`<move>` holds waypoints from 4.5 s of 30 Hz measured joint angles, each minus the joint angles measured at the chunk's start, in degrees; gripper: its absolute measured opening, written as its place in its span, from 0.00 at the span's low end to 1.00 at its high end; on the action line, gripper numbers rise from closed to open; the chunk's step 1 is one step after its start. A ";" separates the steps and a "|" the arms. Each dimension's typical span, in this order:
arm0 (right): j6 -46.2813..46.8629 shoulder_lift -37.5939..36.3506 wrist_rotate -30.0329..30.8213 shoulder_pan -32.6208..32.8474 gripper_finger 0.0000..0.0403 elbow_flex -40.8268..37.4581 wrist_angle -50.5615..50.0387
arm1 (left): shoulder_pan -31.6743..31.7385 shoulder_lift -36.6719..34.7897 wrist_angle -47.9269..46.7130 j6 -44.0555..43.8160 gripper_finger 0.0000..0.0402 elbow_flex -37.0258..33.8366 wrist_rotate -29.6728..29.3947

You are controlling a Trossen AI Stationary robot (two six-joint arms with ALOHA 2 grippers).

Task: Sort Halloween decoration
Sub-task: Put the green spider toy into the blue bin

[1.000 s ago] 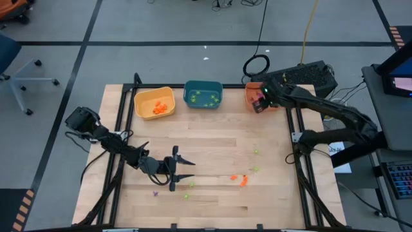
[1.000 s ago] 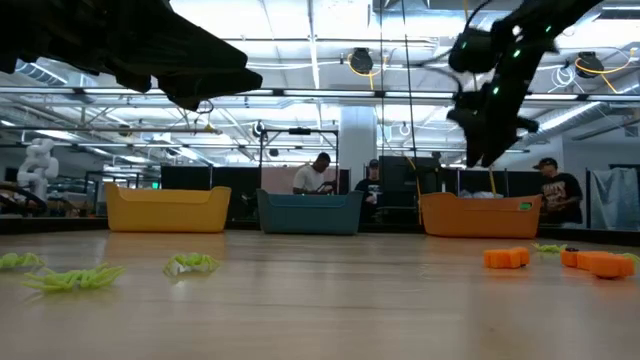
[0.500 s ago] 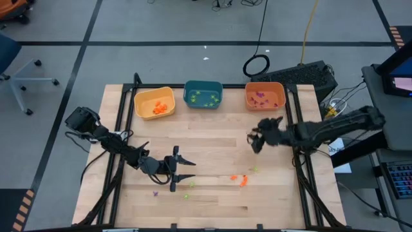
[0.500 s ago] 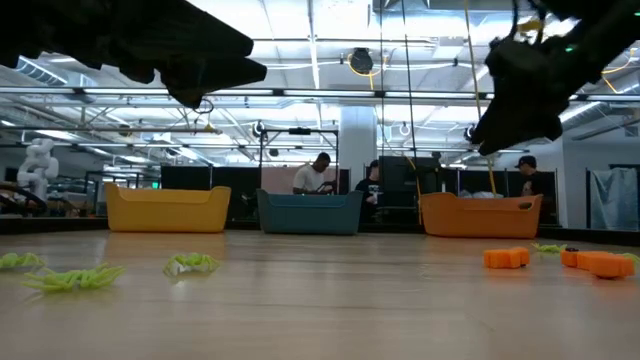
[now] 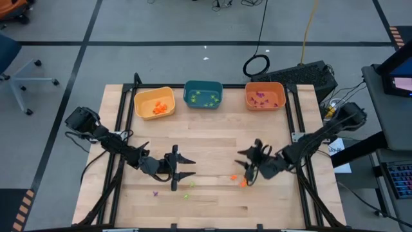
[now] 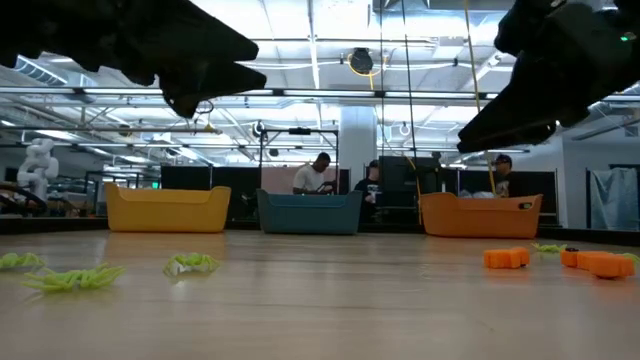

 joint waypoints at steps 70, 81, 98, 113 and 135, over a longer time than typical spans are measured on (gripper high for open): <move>-14.00 28.43 1.13 11.81 0.42 6.43 36.69 | -21.42 0.33 -75.35 -52.25 0.24 18.69 13.97; -15.39 28.43 1.15 11.67 0.42 6.43 35.98 | -19.89 1.09 -74.79 -39.31 0.31 18.69 6.73; -15.33 28.43 1.02 11.66 0.42 6.43 35.85 | -13.73 6.32 -69.93 -31.78 0.46 18.62 12.67; -15.36 28.43 1.00 11.66 0.42 6.43 35.58 | -13.86 9.25 -68.94 -32.54 0.17 18.84 12.57; -15.35 28.43 1.00 11.66 0.42 6.43 35.59 | -13.64 9.94 -65.05 -32.83 0.00 18.61 8.92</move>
